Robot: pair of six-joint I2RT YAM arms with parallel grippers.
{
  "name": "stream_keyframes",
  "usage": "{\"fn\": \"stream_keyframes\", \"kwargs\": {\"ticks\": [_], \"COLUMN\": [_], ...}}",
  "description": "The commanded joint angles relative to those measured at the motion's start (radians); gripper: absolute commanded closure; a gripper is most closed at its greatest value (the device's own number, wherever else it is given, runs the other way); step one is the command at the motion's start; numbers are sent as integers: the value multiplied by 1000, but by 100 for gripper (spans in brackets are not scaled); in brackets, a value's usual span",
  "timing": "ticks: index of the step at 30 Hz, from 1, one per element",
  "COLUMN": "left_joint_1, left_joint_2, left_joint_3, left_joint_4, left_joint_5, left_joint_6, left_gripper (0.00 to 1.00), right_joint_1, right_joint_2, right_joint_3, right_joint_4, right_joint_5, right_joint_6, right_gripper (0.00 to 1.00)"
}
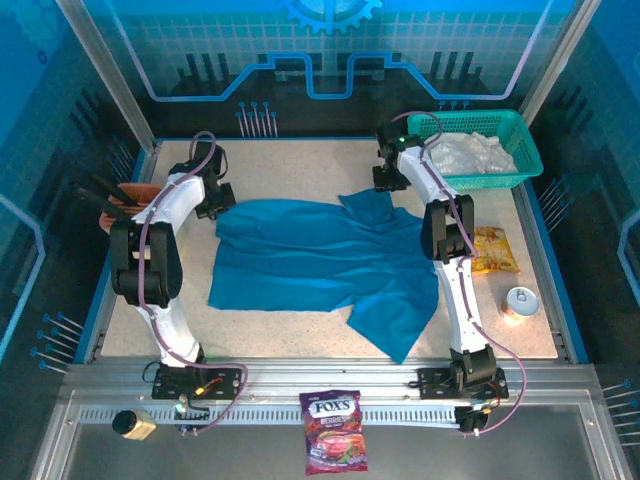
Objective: Fold and stack the t-shirts
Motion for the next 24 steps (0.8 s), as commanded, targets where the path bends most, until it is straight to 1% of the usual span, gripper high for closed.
{"fn": "stream_keyframes", "kwargs": {"ticks": [1,8,13,15,16,20,21,24], "left_joint_1": [-7,-7,-8,-9,-9,-10,-10,-12], "left_joint_2": [-25,-23,-21,-22,-21,-19,-21,-36], "left_joint_3": [-15,-16,-17,-19,-20,-22,-23,-25], "left_joint_4": [9,11,12,14,15,17,17,18], "left_joint_5": [20,20,22,24,24,26,26,26], "left_joint_6": [0,2,2,3,2,2,2,-2], "left_gripper": [100,100,100,100,100,100,100,100], "right_joint_1": [-16,-25,-29,-28,-30,-29,-29,-29], "right_joint_2": [51,105,121,128,132,132,130,95], "right_joint_3": [34,50,78,87,90,92,92,81], "right_joint_4": [-26,-32,-37,-43,-46,-53,-57,-63], "right_joint_5": [-31,-61,-74,-79,-84,-89,-89,-86], "right_joint_6": [-4,18,27,32,34,31,31,24], "right_gripper": [60,63,68,73,77,98,100,100]}}
